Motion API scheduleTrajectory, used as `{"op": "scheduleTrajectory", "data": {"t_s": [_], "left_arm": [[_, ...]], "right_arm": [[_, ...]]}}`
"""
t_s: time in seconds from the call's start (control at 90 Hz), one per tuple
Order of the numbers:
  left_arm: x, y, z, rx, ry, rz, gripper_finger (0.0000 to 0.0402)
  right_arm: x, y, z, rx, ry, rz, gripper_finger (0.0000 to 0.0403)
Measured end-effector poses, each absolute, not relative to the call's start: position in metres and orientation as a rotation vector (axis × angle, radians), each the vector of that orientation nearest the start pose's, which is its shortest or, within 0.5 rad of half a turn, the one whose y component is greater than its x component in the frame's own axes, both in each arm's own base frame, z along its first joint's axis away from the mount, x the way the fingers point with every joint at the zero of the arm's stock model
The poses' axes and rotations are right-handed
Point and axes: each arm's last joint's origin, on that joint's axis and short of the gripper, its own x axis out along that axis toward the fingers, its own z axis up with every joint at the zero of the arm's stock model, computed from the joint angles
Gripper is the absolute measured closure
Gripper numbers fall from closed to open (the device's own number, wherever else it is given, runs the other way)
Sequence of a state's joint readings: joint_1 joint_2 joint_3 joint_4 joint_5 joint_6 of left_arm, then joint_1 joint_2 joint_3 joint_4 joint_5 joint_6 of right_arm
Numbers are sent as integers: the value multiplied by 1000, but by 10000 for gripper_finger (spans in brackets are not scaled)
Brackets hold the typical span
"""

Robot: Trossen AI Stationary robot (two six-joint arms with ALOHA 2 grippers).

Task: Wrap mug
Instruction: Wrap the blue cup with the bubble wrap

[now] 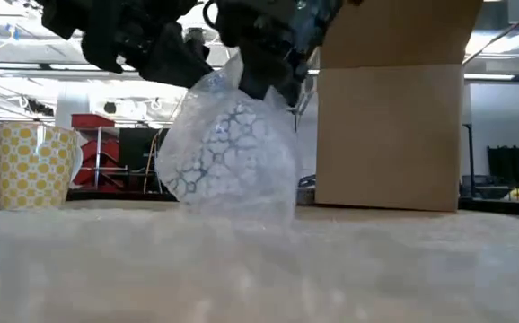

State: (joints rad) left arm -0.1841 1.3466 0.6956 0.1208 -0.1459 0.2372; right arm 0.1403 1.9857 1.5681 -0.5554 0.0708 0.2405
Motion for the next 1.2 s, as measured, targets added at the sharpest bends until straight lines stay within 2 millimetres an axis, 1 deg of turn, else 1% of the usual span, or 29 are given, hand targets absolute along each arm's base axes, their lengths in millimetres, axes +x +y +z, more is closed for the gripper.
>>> {"op": "scheduleTrajectory", "data": {"t_s": [0.178,0.333,0.411,0.478,0.589,0.633,0.678,0.789,0.944,1.111,1.2], "left_arm": [[269,-46,207,301,575,-99,355],[261,-44,212,302,597,-91,355],[254,-42,218,311,612,-70,355],[246,-40,224,320,619,-45,355],[236,-38,230,315,637,-31,355],[234,-37,232,309,635,-26,355],[233,-37,233,303,631,-22,355],[230,-38,232,288,657,-21,355],[229,-42,224,276,687,-32,356],[226,-49,220,290,689,-56,356],[226,-51,220,294,690,-68,356]], "right_arm": [[429,59,223,130,921,-30,301],[432,58,225,147,895,-9,301],[439,58,221,151,883,-3,301],[441,59,221,148,894,-3,301],[454,61,219,142,880,4,301],[458,61,214,138,904,2,301],[464,61,215,134,895,11,301],[473,60,213,121,914,10,301],[477,58,215,118,928,1,301],[480,50,219,130,924,5,301],[482,47,215,136,925,10,301]]}}
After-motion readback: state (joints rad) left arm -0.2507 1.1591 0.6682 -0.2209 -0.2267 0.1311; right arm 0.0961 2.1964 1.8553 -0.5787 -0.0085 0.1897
